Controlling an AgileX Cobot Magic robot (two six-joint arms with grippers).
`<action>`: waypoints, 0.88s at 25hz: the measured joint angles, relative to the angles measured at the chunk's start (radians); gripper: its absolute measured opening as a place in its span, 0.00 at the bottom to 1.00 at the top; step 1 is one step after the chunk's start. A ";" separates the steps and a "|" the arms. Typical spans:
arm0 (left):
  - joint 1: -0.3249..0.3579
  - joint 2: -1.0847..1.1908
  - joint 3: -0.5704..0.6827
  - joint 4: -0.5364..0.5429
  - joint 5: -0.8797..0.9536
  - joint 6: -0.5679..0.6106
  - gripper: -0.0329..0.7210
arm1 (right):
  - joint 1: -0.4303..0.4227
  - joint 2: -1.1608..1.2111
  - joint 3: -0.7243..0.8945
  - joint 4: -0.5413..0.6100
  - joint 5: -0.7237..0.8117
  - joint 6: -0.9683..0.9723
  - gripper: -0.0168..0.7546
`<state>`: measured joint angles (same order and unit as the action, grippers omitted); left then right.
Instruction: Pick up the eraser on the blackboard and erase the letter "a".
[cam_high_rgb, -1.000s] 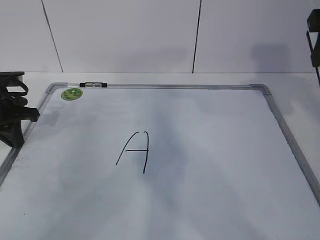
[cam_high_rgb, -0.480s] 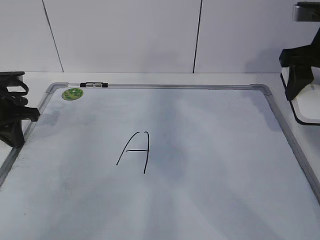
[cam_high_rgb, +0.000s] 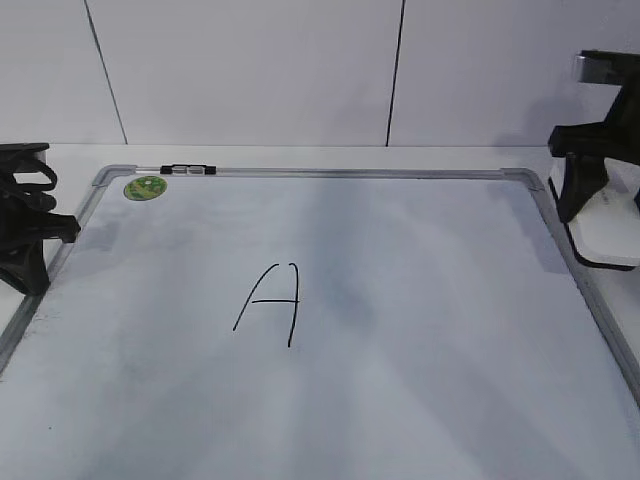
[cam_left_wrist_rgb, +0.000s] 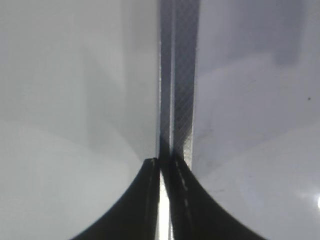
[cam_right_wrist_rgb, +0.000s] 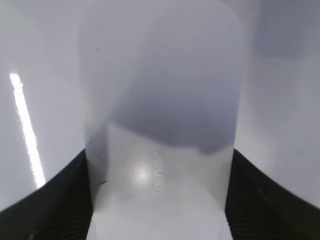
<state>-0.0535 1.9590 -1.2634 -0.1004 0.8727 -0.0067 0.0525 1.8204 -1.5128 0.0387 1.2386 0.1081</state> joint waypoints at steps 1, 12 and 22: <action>0.000 0.000 0.000 -0.001 0.000 0.000 0.09 | 0.000 0.013 -0.005 0.008 -0.004 -0.004 0.73; 0.000 0.000 0.000 -0.002 0.000 0.000 0.09 | 0.000 0.135 -0.012 0.028 -0.015 -0.021 0.73; 0.000 0.000 0.000 -0.002 0.000 0.000 0.09 | 0.000 0.183 -0.013 0.030 -0.019 -0.026 0.73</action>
<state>-0.0535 1.9590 -1.2634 -0.1029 0.8727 -0.0067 0.0525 2.0035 -1.5262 0.0685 1.2193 0.0822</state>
